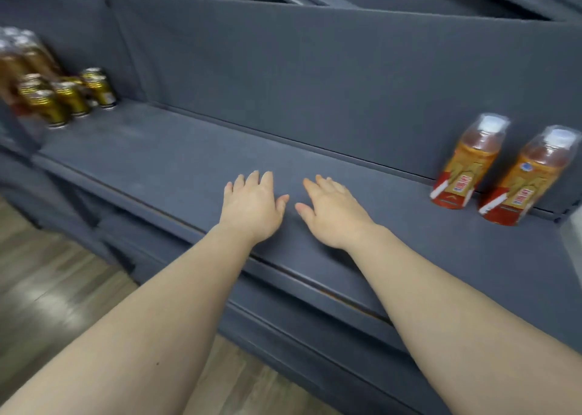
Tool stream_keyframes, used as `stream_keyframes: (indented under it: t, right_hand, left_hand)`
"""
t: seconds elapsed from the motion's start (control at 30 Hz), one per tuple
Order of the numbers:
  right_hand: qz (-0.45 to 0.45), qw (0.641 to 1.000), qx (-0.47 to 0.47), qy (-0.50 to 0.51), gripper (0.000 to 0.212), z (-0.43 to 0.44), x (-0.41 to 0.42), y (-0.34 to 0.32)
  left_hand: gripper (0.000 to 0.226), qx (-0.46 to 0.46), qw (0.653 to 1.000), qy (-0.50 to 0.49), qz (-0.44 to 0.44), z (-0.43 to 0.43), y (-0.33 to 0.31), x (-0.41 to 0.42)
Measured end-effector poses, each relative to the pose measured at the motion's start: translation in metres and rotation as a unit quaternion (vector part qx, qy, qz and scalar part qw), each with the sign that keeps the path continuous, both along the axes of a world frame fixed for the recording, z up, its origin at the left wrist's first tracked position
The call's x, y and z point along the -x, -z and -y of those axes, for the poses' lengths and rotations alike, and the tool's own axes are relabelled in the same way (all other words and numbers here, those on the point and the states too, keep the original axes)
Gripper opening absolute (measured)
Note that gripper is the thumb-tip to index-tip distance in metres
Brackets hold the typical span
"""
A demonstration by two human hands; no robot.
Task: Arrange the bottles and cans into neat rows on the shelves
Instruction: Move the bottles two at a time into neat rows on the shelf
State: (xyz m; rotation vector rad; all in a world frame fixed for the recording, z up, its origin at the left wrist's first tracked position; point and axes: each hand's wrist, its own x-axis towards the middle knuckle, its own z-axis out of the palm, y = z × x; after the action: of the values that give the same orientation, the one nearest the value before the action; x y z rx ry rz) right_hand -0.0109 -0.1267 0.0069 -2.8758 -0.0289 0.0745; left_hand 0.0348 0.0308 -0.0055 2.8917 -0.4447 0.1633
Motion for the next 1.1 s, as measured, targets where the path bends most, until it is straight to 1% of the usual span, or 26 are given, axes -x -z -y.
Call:
stream_keyframes:
  t: [0.13, 0.3, 0.53, 0.63, 0.87, 1.0, 1.1]
  right_hand:
    - [-0.006, 0.999, -0.001, -0.043, 0.062, -0.078, -0.015, -0.001]
    - [-0.015, 0.996, 0.013, -0.091, 0.062, -0.175, -0.024, 0.005]
    - [-0.014, 0.982, 0.026, -0.185, 0.060, -0.307, -0.026, 0.015]
    - [-0.011, 0.974, 0.030, -0.224, 0.060, -0.354, -0.029, 0.018]
    - [-0.014, 0.954, 0.037, -0.299, 0.060, -0.445, -0.042, 0.017]
    - [-0.013, 0.939, 0.034, -0.343, 0.055, -0.500, -0.060, 0.019]
    - [-0.008, 0.926, 0.040, -0.374, 0.056, -0.539, -0.082, 0.025]
  left_hand:
    - [0.056, 0.001, 0.998, -0.056, -0.002, -0.088, 0.004, 0.006]
    - [0.047, 0.028, 0.991, -0.128, 0.003, -0.194, 0.009, 0.021]
    - [0.047, 0.029, 0.977, -0.213, -0.004, -0.322, 0.024, 0.049]
    - [0.044, 0.026, 0.969, -0.245, -0.005, -0.366, 0.026, 0.060]
    - [0.047, 0.020, 0.946, -0.323, -0.016, -0.448, 0.026, 0.070]
    - [0.049, 0.013, 0.929, -0.367, -0.034, -0.493, 0.029, 0.067]
    - [0.049, 0.005, 0.918, -0.395, -0.042, -0.525, 0.031, 0.057]
